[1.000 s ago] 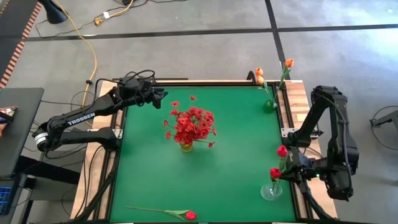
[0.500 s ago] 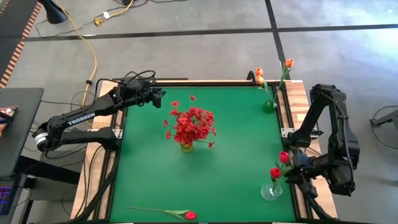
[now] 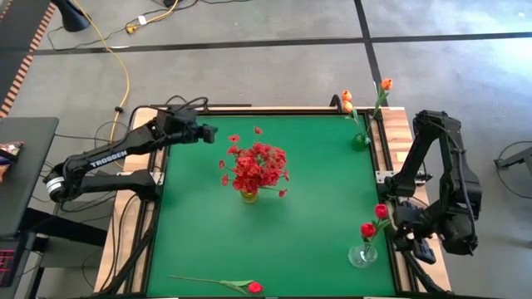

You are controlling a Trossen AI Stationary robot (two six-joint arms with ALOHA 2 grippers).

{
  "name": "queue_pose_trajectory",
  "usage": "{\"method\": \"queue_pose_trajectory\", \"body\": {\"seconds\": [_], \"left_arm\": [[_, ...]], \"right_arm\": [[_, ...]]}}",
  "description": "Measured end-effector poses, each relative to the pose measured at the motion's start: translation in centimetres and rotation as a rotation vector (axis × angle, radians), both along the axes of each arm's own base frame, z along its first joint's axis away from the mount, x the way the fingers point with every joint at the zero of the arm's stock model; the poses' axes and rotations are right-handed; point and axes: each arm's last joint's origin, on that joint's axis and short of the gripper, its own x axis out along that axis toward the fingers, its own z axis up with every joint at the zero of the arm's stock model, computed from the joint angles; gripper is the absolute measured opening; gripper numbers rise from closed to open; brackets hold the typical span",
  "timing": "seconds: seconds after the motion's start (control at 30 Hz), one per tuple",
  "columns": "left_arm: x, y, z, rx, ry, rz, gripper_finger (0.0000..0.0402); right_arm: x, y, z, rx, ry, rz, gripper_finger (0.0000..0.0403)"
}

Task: Sort flowers into vase by color
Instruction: Put the red flower into the transparent vase

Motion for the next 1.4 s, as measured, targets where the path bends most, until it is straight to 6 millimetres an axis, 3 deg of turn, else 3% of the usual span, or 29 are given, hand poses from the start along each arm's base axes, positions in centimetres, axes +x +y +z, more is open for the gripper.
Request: {"method": "queue_pose_trajectory", "body": {"seconds": [0.17,0.4,0.7,0.97,1.13,1.4], "left_arm": [[0.0,-0.2,-0.2,0.001,0.034,-0.046,0.016],[-0.5,-1.1,0.1,0.063,0.073,-0.308,0.016],[-5.7,-6.0,1.0,0.05,0.146,-0.52,0.016],[-9.6,-9.4,1.8,0.019,-0.011,-0.589,0.016],[-9.0,-9.8,1.7,-0.025,-0.003,-0.654,0.016],[-5.2,-10.6,1.0,-0.056,0.117,-0.8,0.016]], "right_arm": [[-0.1,0.2,0.1,0.076,0.082,-0.077,0.0206],[0.5,1.0,0.4,0.221,0.152,-0.247,0.0195],[3.6,4.3,-0.2,0.383,0.17,-0.426,0.0178],[7.1,7.0,-1.5,0.444,0.136,-0.494,0.0171],[7.9,7.3,-2.2,0.411,0.129,-0.511,0.0171],[8.0,7.2,-2.4,0.393,0.138,-0.526,0.0171]]}}
